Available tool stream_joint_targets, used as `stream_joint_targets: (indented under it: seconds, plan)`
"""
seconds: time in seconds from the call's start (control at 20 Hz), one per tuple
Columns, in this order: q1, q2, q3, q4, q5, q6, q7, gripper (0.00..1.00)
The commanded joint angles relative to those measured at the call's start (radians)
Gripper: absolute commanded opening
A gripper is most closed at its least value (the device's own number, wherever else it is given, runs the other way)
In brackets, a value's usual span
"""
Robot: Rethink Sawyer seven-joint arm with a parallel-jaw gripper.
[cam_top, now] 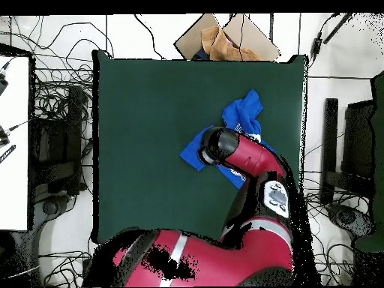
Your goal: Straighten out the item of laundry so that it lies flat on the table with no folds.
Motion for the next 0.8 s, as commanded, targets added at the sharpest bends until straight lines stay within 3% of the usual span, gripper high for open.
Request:
stream_joint_targets:
  seconds: [0.05,0.3,0.8]
  plan:
    - [-0.078,-0.043,-0.034,0.009,0.013,0.158,0.150,1.00]
    - [-0.082,-0.079,0.050,0.123,0.055,0.123,0.175,1.00]
    - [-0.058,-0.041,0.103,0.150,0.102,-0.009,0.235,1.00]
